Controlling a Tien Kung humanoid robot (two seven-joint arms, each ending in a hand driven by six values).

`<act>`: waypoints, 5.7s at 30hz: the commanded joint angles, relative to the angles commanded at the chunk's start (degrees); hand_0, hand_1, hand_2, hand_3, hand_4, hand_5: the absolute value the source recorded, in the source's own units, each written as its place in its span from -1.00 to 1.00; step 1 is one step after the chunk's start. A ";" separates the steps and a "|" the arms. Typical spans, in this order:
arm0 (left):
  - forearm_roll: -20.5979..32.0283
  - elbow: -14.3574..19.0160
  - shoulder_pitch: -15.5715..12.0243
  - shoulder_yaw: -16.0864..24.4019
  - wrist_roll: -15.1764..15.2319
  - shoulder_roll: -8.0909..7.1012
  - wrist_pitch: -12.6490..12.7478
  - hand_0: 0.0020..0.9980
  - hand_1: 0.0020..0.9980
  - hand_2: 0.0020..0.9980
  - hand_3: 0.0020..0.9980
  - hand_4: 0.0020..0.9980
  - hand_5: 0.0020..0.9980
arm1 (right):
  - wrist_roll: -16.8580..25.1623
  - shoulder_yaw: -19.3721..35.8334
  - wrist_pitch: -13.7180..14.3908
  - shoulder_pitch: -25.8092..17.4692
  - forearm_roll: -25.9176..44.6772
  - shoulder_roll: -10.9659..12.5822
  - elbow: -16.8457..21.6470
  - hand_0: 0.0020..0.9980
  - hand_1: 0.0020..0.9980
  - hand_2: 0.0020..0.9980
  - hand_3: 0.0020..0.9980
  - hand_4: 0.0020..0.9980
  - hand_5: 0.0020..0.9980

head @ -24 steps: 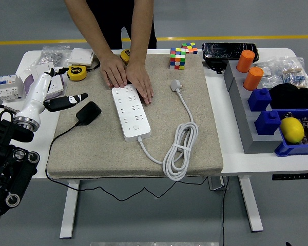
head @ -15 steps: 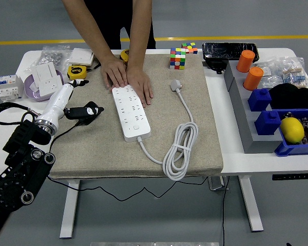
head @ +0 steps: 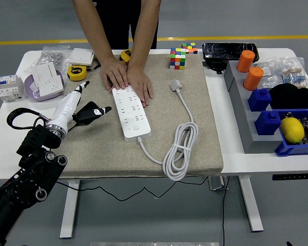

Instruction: Pick up the plug,place it near the board,insert it into the board,press the button

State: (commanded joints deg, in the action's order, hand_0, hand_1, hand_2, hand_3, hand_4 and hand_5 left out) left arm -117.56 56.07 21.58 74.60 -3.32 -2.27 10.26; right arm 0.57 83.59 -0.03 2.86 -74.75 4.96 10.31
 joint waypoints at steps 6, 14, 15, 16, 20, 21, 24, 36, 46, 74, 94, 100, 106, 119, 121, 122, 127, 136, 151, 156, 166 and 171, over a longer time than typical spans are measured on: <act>-2.28 -3.57 0.86 -0.79 0.88 0.43 2.90 1.00 0.99 0.82 0.85 1.00 -0.09 | 0.00 -0.16 -0.04 -0.04 0.14 0.03 0.00 0.87 0.71 0.60 0.61 1.00 1.00; -3.47 -6.80 1.82 -1.89 1.50 0.98 5.12 0.99 0.93 0.69 0.74 1.00 -0.14 | -0.01 -0.15 -0.05 0.00 0.29 0.09 0.00 0.87 0.70 0.60 0.61 1.00 1.00; -3.65 -7.08 1.90 -1.93 1.57 1.01 5.41 0.99 0.93 0.69 0.74 1.00 -0.14 | 0.00 -0.14 -0.05 0.01 0.30 0.09 0.00 0.87 0.70 0.60 0.61 1.00 1.00; -3.84 -7.37 1.99 -1.94 1.65 1.04 5.74 0.99 0.93 0.69 0.74 1.00 -0.14 | 0.01 -0.15 -0.04 0.04 0.32 0.10 0.00 0.87 0.70 0.60 0.61 1.00 1.00; -4.60 -8.75 2.27 -1.80 2.03 1.25 7.02 0.91 0.71 0.43 0.41 1.00 -0.21 | 0.02 -0.16 -0.05 0.09 0.38 0.11 0.00 0.87 0.70 0.60 0.61 1.00 1.00; -5.24 -9.29 2.31 -1.53 2.15 1.47 7.61 0.91 0.71 0.43 0.41 1.00 -0.21 | 0.00 -0.11 -0.04 0.07 0.34 0.12 0.00 0.87 0.70 0.60 0.61 1.00 1.00; -6.42 -10.68 2.55 -0.95 2.61 1.97 8.86 0.81 0.57 0.24 0.24 1.00 -0.26 | -0.04 -0.07 -0.05 0.02 0.30 0.10 0.00 0.87 0.70 0.60 0.61 1.00 1.00; -12.44 -17.37 4.37 2.04 5.83 2.27 17.17 0.60 0.33 0.02 -0.04 1.00 -0.40 | 0.00 -0.14 -0.04 -0.04 0.45 0.05 0.00 0.87 0.70 0.60 0.60 1.00 1.00; -12.44 -19.38 4.64 2.91 6.40 2.27 18.04 0.54 0.29 -0.04 -0.08 1.00 -0.46 | -0.03 -0.12 -0.03 0.01 0.50 0.15 0.00 0.86 0.70 0.60 0.60 1.00 1.00; -12.44 -20.58 5.65 3.15 5.52 2.27 15.63 0.53 0.46 0.35 0.39 1.00 -0.44 | -0.16 -0.68 -0.09 0.08 0.43 0.47 0.00 0.86 0.70 0.60 0.60 1.00 1.00; -7.71 -20.91 6.38 1.88 7.05 2.27 15.51 0.46 0.23 -0.08 0.15 1.00 -0.38 | -0.23 -0.47 -0.09 0.23 0.25 0.35 0.00 0.86 0.70 0.60 0.60 1.00 1.00; -7.30 -21.22 6.58 1.77 7.10 2.27 15.40 0.43 0.19 -0.10 0.11 1.00 -0.37 | -0.19 -0.56 -0.11 0.26 0.37 0.33 0.00 0.86 0.70 0.60 0.60 1.00 1.00; -8.65 -21.78 6.68 1.62 6.14 2.27 13.59 0.34 0.08 -0.18 0.02 0.89 -0.40 | -0.23 -0.49 -0.09 0.18 0.32 0.39 0.00 0.86 0.70 0.60 0.60 1.00 1.00; -9.14 -21.84 6.84 1.36 6.39 2.27 13.76 0.25 -0.08 -0.22 0.00 0.39 -0.49 | -0.27 -0.66 -0.12 0.14 0.29 0.46 0.00 0.86 0.70 0.59 0.60 1.00 1.00; -9.02 -21.86 6.78 1.24 6.45 2.27 13.75 0.23 -0.11 -0.24 -0.03 0.24 -0.55 | -0.26 -0.69 -0.12 0.12 0.30 0.48 0.00 0.86 0.70 0.59 0.60 1.00 1.00; -8.69 -21.77 6.71 1.04 6.49 2.27 13.65 0.23 -0.11 -0.24 -0.03 0.24 -0.55 | -0.28 -0.62 -0.11 0.12 0.25 0.48 0.00 0.86 0.70 0.59 0.60 1.00 1.00; -5.39 -19.53 6.31 -1.87 6.03 2.27 12.38 0.23 -0.11 -0.24 -0.03 0.22 -0.58 | -0.27 -0.58 -0.09 0.07 0.26 0.43 0.00 0.86 0.70 0.59 0.60 1.00 1.00; 7.52 -10.05 7.23 -13.44 4.74 -2.04 7.16 0.25 -0.10 -0.23 -0.02 0.15 -0.69 | -0.27 -0.44 -0.06 -0.08 0.33 0.46 0.00 0.86 0.70 0.59 0.60 1.00 1.00; 17.21 -2.09 11.36 -20.07 2.41 -6.75 -2.27 0.37 0.06 -0.18 -0.03 0.03 -0.95 | -0.29 -0.49 0.07 0.31 0.47 0.65 0.00 0.86 0.70 0.59 0.60 1.00 1.00; 17.63 -1.58 12.65 -23.14 1.67 -8.08 -5.52 0.38 0.09 -0.15 -0.04 0.03 -0.99 | -0.30 -0.33 0.11 0.38 0.44 0.65 0.00 0.86 0.70 0.59 0.60 1.00 1.00; 14.67 -4.06 15.58 -26.49 2.11 -9.57 -3.52 0.38 0.11 -0.14 -0.04 0.00 -1.00 | -0.33 -0.21 0.14 0.78 0.49 0.75 0.00 0.86 0.70 0.59 0.60 1.00 1.00; 11.70 -5.77 17.36 -29.90 2.84 -10.76 -0.48 0.34 0.11 -0.14 -0.04 0.00 -1.00 | -0.46 -0.07 0.14 0.90 0.41 1.12 0.00 0.86 0.70 0.60 0.60 1.00 1.00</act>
State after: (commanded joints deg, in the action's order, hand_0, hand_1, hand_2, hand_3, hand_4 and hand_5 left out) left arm -105.86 50.30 38.95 44.71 -0.48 -13.02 9.78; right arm 0.11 83.52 0.11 3.75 -74.35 6.07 10.31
